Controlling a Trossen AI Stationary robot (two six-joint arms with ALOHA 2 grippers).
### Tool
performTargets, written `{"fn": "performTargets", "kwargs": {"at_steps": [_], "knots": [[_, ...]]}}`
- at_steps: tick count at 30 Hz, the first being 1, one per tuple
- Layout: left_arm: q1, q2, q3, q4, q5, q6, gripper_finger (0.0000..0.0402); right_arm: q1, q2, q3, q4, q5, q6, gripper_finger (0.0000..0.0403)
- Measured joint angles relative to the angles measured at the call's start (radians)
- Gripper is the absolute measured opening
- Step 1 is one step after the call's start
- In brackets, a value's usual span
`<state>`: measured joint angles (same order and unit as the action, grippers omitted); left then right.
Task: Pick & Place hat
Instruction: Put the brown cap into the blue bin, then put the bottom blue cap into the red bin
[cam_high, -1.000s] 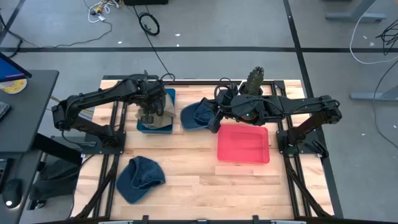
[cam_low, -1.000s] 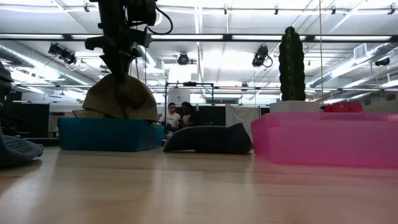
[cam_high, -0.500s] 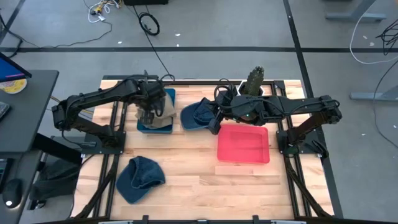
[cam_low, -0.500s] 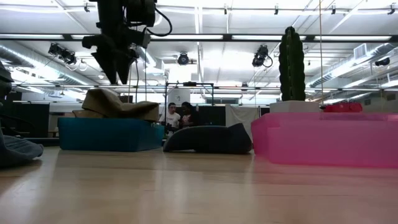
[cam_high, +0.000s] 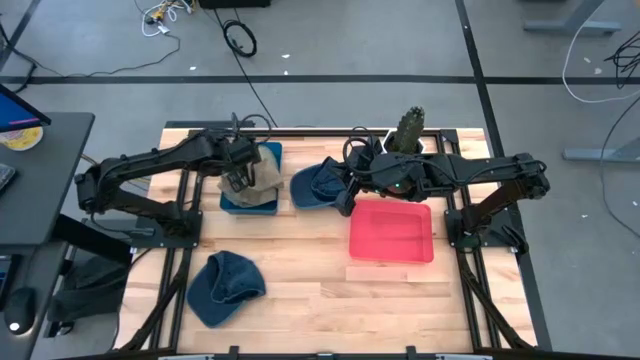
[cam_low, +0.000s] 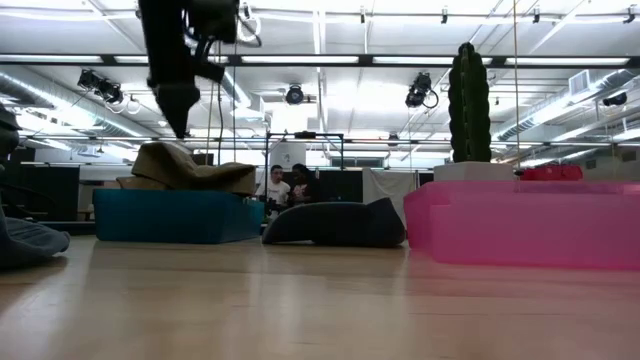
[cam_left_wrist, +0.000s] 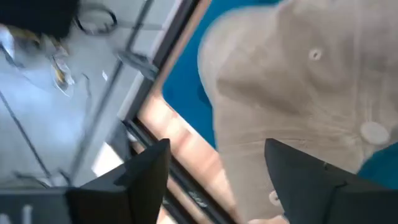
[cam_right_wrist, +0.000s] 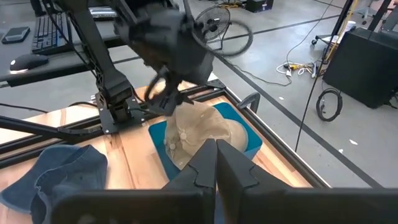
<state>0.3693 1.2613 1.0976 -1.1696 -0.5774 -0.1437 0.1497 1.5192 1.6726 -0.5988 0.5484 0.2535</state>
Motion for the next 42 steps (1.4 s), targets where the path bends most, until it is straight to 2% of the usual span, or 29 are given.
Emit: {"fn": "performTargets", "kwargs": {"at_steps": [8, 14, 19, 23, 30, 37, 42], "knots": [[0.085, -0.02, -0.204, 0.062, 0.208, -0.301, 0.0184, 0.0, 0.0, 0.0, -0.003, 0.0, 0.026, 0.0013], [0.094, -0.021, -0.281, 0.205, 0.343, -0.378, 0.0128, 0.0, 0.0, 0.0, -0.003, 0.0, 0.026, 0.0013], [0.094, -0.021, -0.325, 0.318, 0.363, -0.416, 0.0098, 0.0, 0.0, 0.0, -0.003, 0.0, 0.026, 0.0013], [0.106, -0.02, -0.353, 0.328, 0.327, -0.403, 0.0084, 0.0, 0.0, 0.0, -0.003, 0.0, 0.026, 0.0013], [0.112, -0.047, -0.293, 0.186, 0.292, -0.309, 0.0108, 0.0, 0.0, 0.0, -0.001, 0.0, 0.026, 0.0013], [0.112, -0.091, -0.185, 0.147, 0.256, -0.251, 0.0165, 0.0, 0.0, 0.0, -0.001, 0.0, 0.023, 0.0017], [0.112, -0.098, -0.064, 0.08, 0.256, -0.198, 0.0208, 0.0, 0.0, 0.0, -0.013, 0.01, 0.022, 0.0047]]}}
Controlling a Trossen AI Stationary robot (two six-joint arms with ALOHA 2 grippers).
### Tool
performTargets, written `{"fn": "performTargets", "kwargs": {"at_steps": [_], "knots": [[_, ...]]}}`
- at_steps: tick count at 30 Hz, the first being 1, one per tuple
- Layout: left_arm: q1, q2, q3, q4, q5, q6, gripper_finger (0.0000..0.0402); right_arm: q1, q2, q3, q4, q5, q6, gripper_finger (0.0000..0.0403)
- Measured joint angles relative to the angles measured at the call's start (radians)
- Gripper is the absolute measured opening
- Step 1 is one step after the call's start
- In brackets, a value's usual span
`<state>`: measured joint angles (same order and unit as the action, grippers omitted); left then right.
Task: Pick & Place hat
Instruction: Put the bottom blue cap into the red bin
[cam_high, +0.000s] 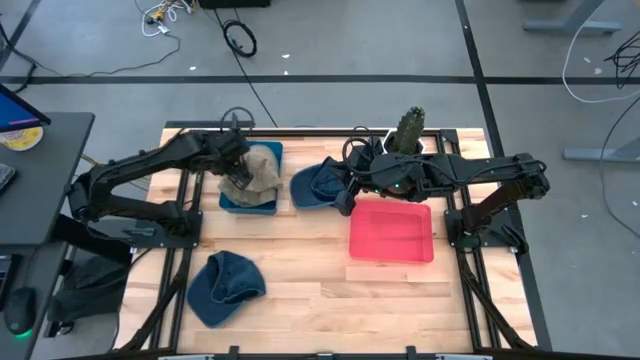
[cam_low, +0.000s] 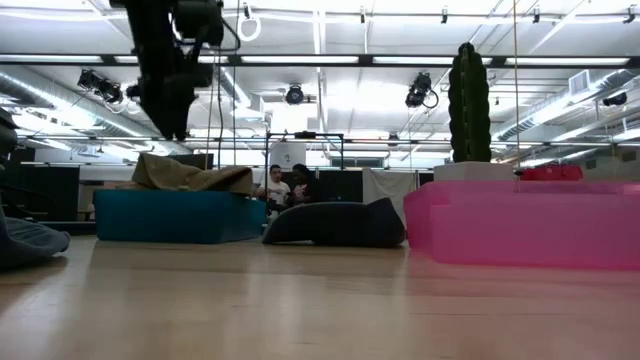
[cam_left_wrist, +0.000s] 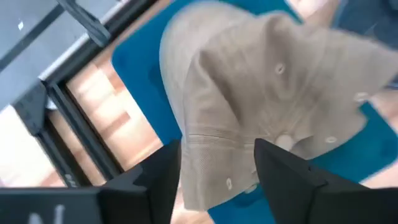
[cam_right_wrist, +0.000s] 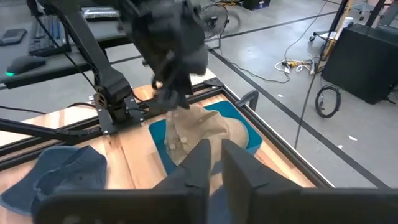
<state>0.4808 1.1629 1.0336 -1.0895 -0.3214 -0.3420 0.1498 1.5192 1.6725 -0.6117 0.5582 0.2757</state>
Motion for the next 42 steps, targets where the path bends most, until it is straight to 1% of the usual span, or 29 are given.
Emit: {"fn": "performTargets", "kwargs": {"at_steps": [3, 5, 8, 11, 14, 18, 20, 23, 25, 29, 30, 34, 36, 38, 42], "knots": [[-0.008, -0.001, 0.099, -0.044, 0.01, 0.059, 0.0225, -0.004, 0.0, 0.0, -0.033, 0.002, 0.012, 0.0077], [-0.036, -0.001, 0.165, -0.069, 0.024, 0.115, 0.0228, -0.004, 0.0, 0.0, -0.071, 0.0, 0.031, 0.0098], [-0.112, -0.001, 0.254, -0.075, 0.029, 0.198, 0.0222, -0.004, 0.0, 0.0, -0.133, -0.001, 0.037, 0.0128], [-0.211, -0.001, 0.331, -0.076, 0.029, 0.263, 0.0208, -0.004, 0.0, 0.0, -0.179, -0.004, 0.038, 0.0152], [-0.32, -0.001, 0.377, -0.067, 0.029, 0.322, 0.0191, -0.015, 0.0, 0.0, -0.207, -0.071, 0.023, 0.0167], [-0.459, -0.001, 0.4, -0.058, 0.028, 0.352, 0.016, -0.044, 0.0, 0.0, -0.223, -0.167, -0.003, 0.017], [-0.521, -0.001, 0.4, -0.054, 0.021, 0.325, 0.0139, -0.058, 0.0, 0.0, -0.223, -0.18, -0.034, 0.0169], [-0.607, 0.001, 0.4, -0.053, -0.03, 0.243, 0.0103, -0.079, 0.0, 0.0, -0.224, -0.198, -0.079, 0.0166], [-0.657, 0.002, 0.4, -0.052, -0.061, 0.201, 0.0077, -0.1, 0.0, 0.0, -0.224, -0.253, -0.099, 0.0165], [-0.757, 0.002, 0.4, -0.051, -0.083, 0.185, 0.0015, -0.135, 0.0, 0.0, -0.221, -0.347, -0.108, 0.0164], [-0.778, 0.002, 0.4, -0.051, -0.086, 0.172, 0.0009, -0.141, 0.0, 0.0, -0.22, -0.359, -0.117, 0.0164], [-0.845, 0.002, 0.4, -0.051, -0.094, 0.116, 0.0005, -0.157, 0.0, 0.0, -0.221, -0.368, -0.13, 0.0164], [-0.869, 0.002, 0.4, -0.056, -0.054, 0.079, 0.0004, -0.16, 0.0, 0.0, -0.22, -0.368, -0.13, 0.0164], [-0.885, 0.007, 0.4, -0.084, -0.001, -0.015, 0.0006, -0.16, 0.0, 0.0, -0.22, -0.368, -0.13, 0.0164], [-0.899, 0.01, 0.399, -0.227, 0.058, -0.319, 0.0024, -0.16, 0.0, 0.0, -0.219, -0.368, -0.128, 0.0164]]}}
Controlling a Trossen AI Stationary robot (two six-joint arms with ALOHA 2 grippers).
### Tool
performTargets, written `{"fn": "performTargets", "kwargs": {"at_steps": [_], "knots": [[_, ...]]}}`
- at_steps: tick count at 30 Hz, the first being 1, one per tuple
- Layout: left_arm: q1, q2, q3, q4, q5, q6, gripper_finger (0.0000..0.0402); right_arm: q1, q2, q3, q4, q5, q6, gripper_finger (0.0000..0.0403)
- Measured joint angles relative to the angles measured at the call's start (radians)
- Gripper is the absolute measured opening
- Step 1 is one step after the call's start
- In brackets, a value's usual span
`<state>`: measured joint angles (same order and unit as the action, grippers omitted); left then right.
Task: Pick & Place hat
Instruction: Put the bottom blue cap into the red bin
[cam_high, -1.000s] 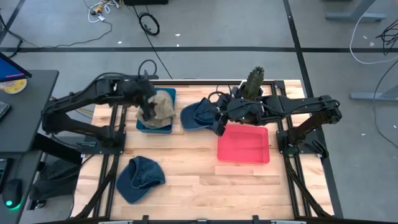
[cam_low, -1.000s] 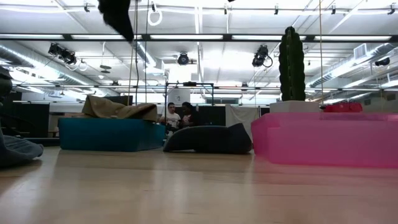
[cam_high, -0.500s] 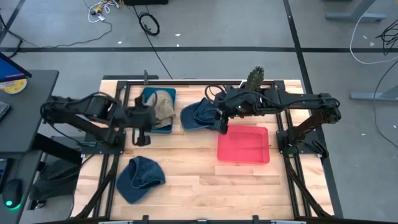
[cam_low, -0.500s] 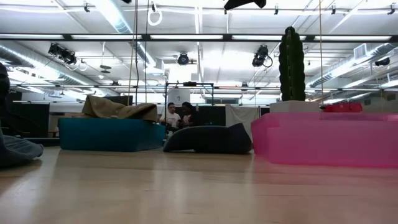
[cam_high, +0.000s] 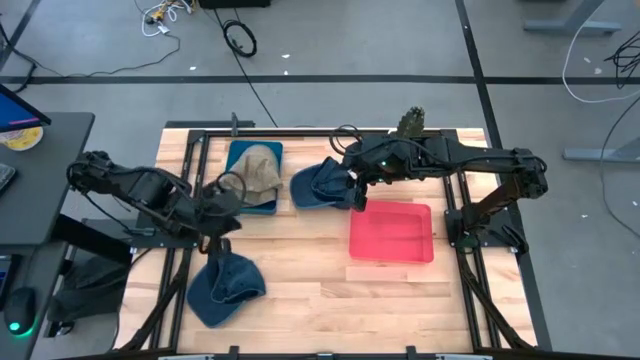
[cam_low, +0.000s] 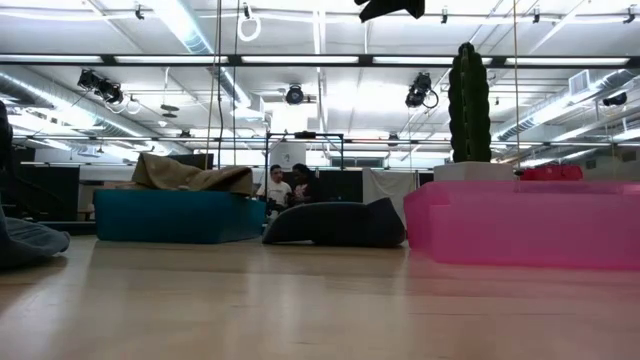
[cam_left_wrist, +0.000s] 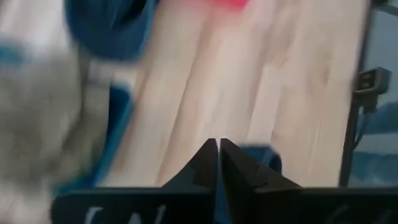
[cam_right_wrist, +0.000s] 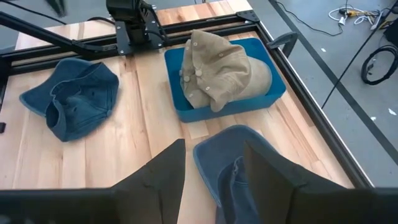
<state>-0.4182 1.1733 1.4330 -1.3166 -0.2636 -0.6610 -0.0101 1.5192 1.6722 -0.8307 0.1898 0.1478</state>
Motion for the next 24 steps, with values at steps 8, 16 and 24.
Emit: {"fn": "performTargets", "kwargs": {"at_steps": [8, 16, 24], "knots": [[-0.018, 0.04, 0.0, -0.144, 0.054, -0.227, 0.0118, 0.0, 0.0, 0.0, 0.027, 0.0, 0.0, 0.0164], [-0.008, 0.144, 0.0, -0.178, 0.04, -0.419, 0.022, 0.008, 0.0, 0.0, 0.033, 0.0, -0.002, 0.0164], [0.042, 0.29, -0.001, -0.247, 0.188, -0.592, 0.0258, 0.014, 0.0, 0.0, 0.033, -0.007, -0.008, 0.0164]]}}
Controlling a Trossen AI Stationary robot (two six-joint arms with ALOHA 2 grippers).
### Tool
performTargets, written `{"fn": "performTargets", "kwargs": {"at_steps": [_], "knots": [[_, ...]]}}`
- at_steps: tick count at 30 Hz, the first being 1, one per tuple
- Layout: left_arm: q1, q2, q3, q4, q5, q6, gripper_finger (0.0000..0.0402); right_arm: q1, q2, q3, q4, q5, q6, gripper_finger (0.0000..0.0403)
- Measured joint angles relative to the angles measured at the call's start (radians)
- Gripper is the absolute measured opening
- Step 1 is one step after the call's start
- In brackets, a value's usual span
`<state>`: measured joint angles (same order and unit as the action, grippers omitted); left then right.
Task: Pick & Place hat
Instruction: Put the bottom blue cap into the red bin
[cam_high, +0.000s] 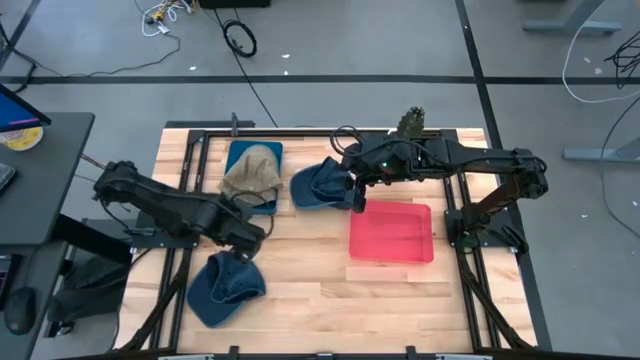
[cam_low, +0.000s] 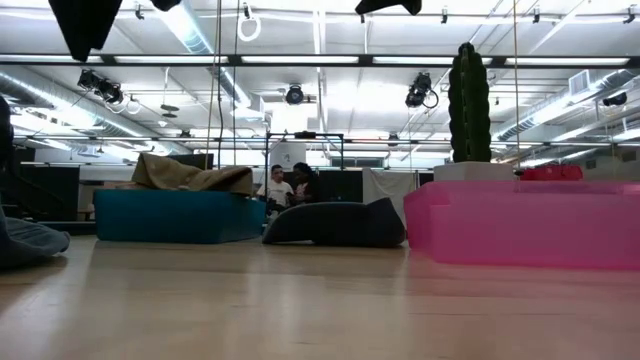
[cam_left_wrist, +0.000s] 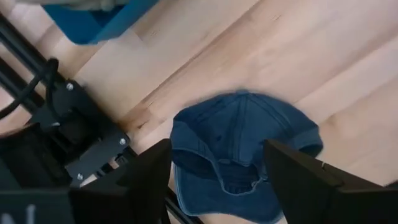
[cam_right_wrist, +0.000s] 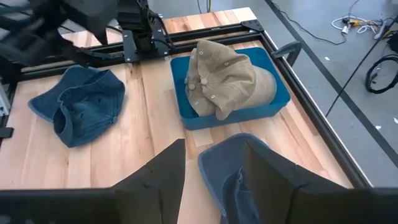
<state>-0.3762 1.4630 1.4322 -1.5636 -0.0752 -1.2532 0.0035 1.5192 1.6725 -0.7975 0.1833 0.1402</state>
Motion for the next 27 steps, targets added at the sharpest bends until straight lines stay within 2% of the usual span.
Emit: {"fn": "performTargets", "kwargs": {"at_steps": [9, 16, 23, 27], "knots": [[0.001, 0.101, -0.021, 0.006, 0.045, -0.032, 0.0261, 0.01, 0.0, 0.0, 0.002, -0.019, -0.002, 0.0164], [-0.007, 0.104, -0.218, 0.121, 0.207, -0.102, 0.0261, 0.026, 0.0, 0.0, 0.001, -0.019, -0.018, 0.0164], [-0.027, 0.084, -0.398, 0.269, 0.237, -0.132, 0.0261, 0.038, 0.0, 0.0, 0.0, -0.02, -0.044, 0.0164], [-0.01, 0.064, -0.502, 0.348, 0.267, -0.211, 0.0261, 0.039, 0.0, 0.0, -0.001, -0.045, -0.046, 0.0164]]}}
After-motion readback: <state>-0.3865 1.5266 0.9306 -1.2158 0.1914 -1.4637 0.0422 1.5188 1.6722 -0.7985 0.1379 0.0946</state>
